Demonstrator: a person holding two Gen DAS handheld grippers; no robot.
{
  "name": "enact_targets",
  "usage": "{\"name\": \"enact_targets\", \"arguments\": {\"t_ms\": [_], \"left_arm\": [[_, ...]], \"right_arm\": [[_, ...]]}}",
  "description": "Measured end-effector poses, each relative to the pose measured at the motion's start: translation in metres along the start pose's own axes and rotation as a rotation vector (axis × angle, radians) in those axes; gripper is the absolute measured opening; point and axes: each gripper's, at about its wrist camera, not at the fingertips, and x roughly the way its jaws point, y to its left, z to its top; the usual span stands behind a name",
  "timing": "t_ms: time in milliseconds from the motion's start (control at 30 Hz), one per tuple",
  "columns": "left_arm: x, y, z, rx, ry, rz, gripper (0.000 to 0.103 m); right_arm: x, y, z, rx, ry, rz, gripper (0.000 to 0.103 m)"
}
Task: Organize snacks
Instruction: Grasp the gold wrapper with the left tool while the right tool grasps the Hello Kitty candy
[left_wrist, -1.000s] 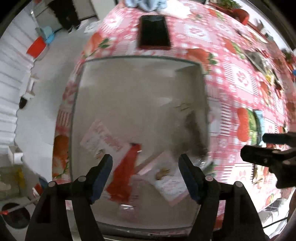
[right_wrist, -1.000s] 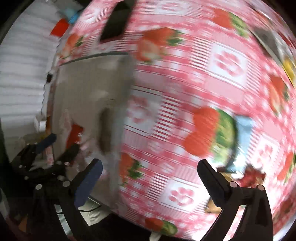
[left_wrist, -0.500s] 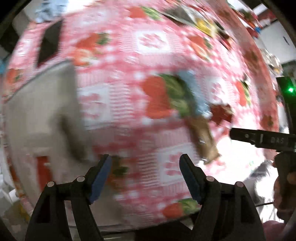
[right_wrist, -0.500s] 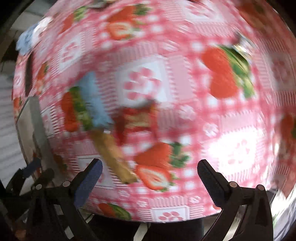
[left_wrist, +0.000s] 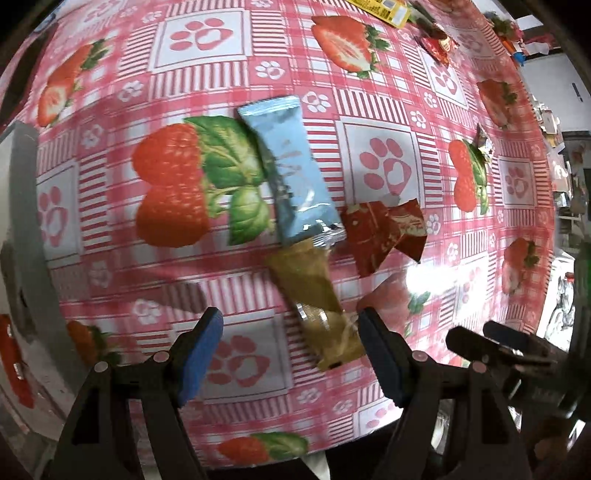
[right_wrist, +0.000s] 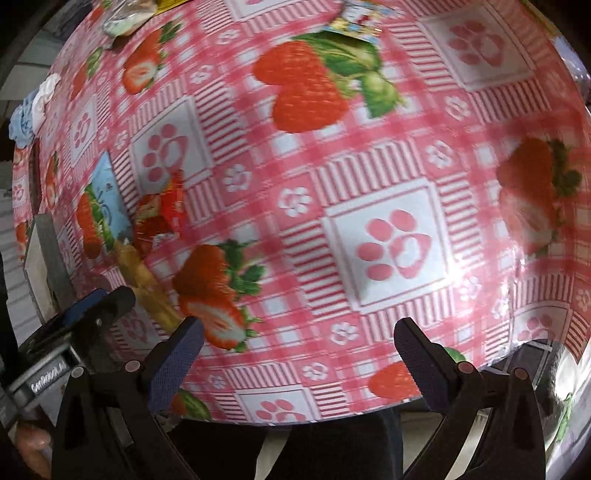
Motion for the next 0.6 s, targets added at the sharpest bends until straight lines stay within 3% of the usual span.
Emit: {"name": "enact_targets", "arguments": {"t_ms": [233,267,333,433,600], "left_arm": [[0.022,-0.025,0.006,0.026,0.022,0.099,0.076],[0.023,-0.031,0.005,0.051,0.01,0.13,0.071],[0.023,-0.039,0.004,0.112,-0.005,0.186,0.046],[0.025,-0.044,0.003,0.148,-0.017,0.229,0.027],[0.021,-0.023,-0.006,0.137,-0.014,0.262,0.025]], "right_arm": [[-0.003,-0.044,0.003,-0.003,0.001,-0.006,0.103],[-0.001,-0.038,0.006,-0.001,-0.001,-0.007,0.103],[-0.007,-0.04,0.018,0.004,-0.013,-0.007,0.103],[-0.018,-0.046,0.044,0.026,-0.038,-0.004,0.103],[-0.036,-0.058,0.09,0.063,-0.109,-0.008,0.103]]}}
